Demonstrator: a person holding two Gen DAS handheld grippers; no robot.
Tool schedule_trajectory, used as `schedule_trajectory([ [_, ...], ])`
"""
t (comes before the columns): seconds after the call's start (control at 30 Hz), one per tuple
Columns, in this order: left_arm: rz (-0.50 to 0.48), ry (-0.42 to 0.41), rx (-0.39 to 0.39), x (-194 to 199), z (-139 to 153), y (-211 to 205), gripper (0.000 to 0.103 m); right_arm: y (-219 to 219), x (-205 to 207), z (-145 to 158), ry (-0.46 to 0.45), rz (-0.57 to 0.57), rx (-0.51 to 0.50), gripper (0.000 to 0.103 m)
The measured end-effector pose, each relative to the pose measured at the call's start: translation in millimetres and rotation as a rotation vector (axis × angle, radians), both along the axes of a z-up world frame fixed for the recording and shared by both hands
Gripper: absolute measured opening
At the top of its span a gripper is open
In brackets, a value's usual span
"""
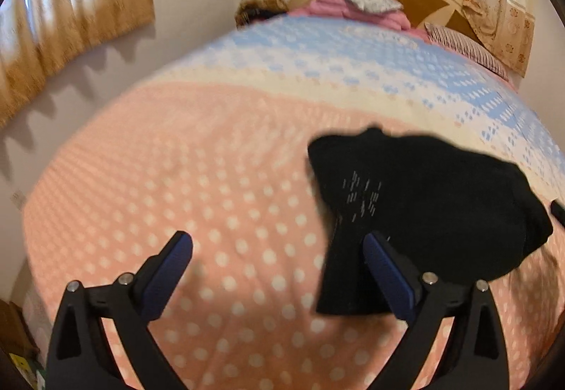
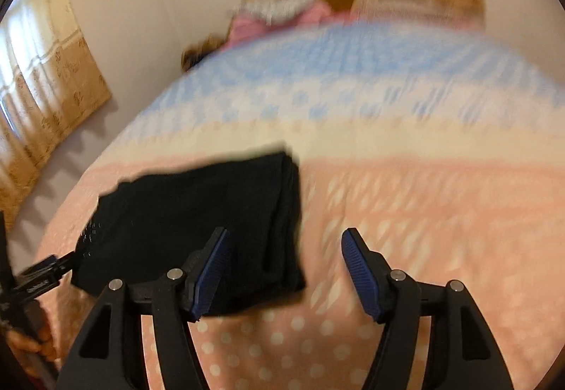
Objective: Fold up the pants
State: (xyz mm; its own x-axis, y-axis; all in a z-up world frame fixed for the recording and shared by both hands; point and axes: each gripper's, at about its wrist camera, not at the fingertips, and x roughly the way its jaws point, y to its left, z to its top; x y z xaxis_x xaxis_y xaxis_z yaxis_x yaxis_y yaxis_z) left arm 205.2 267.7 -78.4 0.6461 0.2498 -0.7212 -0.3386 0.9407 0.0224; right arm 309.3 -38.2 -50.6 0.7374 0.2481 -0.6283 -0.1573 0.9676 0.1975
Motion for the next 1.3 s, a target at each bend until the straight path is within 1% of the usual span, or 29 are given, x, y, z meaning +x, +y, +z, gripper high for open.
schedule_trajectory([
  [0.07, -0.012, -0.047, 0.017, 3.8, 13.3, -7.6, 0.1, 7.4, -7.7, 14.1, -0.079, 0.009, -0.015, 0.067],
  [0.1, -0.028, -0.069, 0.017, 7.2, 19.5, -13.6, 0.1, 15.8, -11.0, 19.1, -0.098, 0.038, -0.03, 0.067],
  [0.13, -0.04, -0.08, 0.015, 10.7, 22.4, -18.9, 0.1, 27.9, -12.9, 20.8, -0.099, 0.084, -0.052, 0.065],
  [0.17, -0.054, -0.092, 0.011, 15.6, 24.6, -25.7, 0.1, 37.1, -13.4, 19.5, -0.087, 0.126, -0.062, 0.053],
  [0.2, -0.076, -0.107, -0.003, 20.5, 25.5, -33.1, 0.1, 46.3, -13.0, 15.6, -0.063, 0.171, -0.063, 0.044],
  [0.23, -0.099, -0.12, -0.02, 23.8, 25.3, -39.9, 0.099, 56.3, -11.2, 7.0, -0.018, 0.21, -0.064, 0.033],
  [0.3, -0.167, -0.143, -0.083, 33.4, 19.4, -54.4, 0.099, 61.4, -10.1, -7.7, 0.029, 0.223, -0.067, 0.032],
  [0.37, -0.197, -0.124, -0.111, 44.6, 8.7, -63.9, 0.099, 64.3, -3.4, -27.8, 0.092, 0.213, -0.083, 0.032],
  [0.4, -0.188, -0.096, -0.107, 50.6, 1.0, -65.5, 0.099, 63.8, -0.2, -36.7, 0.124, 0.216, -0.073, 0.031],
  [0.43, -0.172, -0.071, -0.107, 55.1, -6.0, -64.5, 0.098, 62.4, 0.2, -38.0, 0.12, 0.22, -0.058, 0.031],
  [0.53, -0.12, 0.041, -0.182, 61.1, -37.8, -44.0, 0.099, 64.9, 1.4, -37.3, 0.127, 0.226, -0.068, 0.032],
  [0.57, -0.119, 0.037, -0.201, 58.8, -42.8, -39.1, 0.099, 65.9, 1.1, -37.9, 0.123, 0.229, -0.074, 0.032],
  [0.6, -0.135, 0.004, -0.201, 53.0, -42.3, -36.3, 0.099, 66.7, 2.0, -38.4, 0.119, 0.231, -0.078, 0.032],
  [0.7, -0.161, 0.023, -0.167, 50.9, -41.4, -37.4, 0.1, 68.6, 0.0, -39.4, 0.109, 0.232, -0.095, 0.032],
  [0.8, -0.149, 0.037, -0.159, 50.4, -38.6, -37.8, 0.1, 66.0, -2.5, -39.3, 0.11, 0.234, -0.093, 0.033],
  [0.87, -0.124, 0.049, -0.135, 48.5, -33.0, -40.1, 0.1, 62.9, -0.5, -37.2, 0.11, 0.24, -0.074, 0.035],
  [0.93, -0.102, 0.056, -0.086, 37.8, -26.1, -43.1, 0.1, 56.2, -5.4, -32.4, 0.111, 0.246, -0.025, 0.037],
  [1.0, -0.092, 0.056, -0.03, 27.2, -21.1, -48.3, 0.1, 48.0, -16.5, -24.7, 0.113, 0.222, 0.035, 0.038],
  [1.03, -0.087, 0.048, -0.01, 20.1, -19.2, -49.6, 0.1, 46.0, -22.0, -21.9, 0.112, 0.222, 0.059, 0.04],
  [1.1, -0.08, 0.03, 0.018, 5.5, -14.7, -52.9, 0.1, 44.2, -37.9, -14.0, 0.097, 0.222, 0.093, 0.051],
  [1.13, -0.079, 0.027, 0.028, -1.7, -13.5, -55.3, 0.1, 43.8, -46.2, -9.9, 0.085, 0.214, 0.099, 0.062],
  [1.17, -0.079, 0.027, 0.034, -5.8, -13.7, -57.3, 0.1, 43.7, -53.3, -7.1, 0.079, 0.206, 0.102, 0.071],
  [1.3, -0.073, 0.007, 0.069, -37.4, -11.6, -69.1, 0.1, 42.3, -80.4, -0.7, 0.086, 0.179, 0.128, 0.073],
])
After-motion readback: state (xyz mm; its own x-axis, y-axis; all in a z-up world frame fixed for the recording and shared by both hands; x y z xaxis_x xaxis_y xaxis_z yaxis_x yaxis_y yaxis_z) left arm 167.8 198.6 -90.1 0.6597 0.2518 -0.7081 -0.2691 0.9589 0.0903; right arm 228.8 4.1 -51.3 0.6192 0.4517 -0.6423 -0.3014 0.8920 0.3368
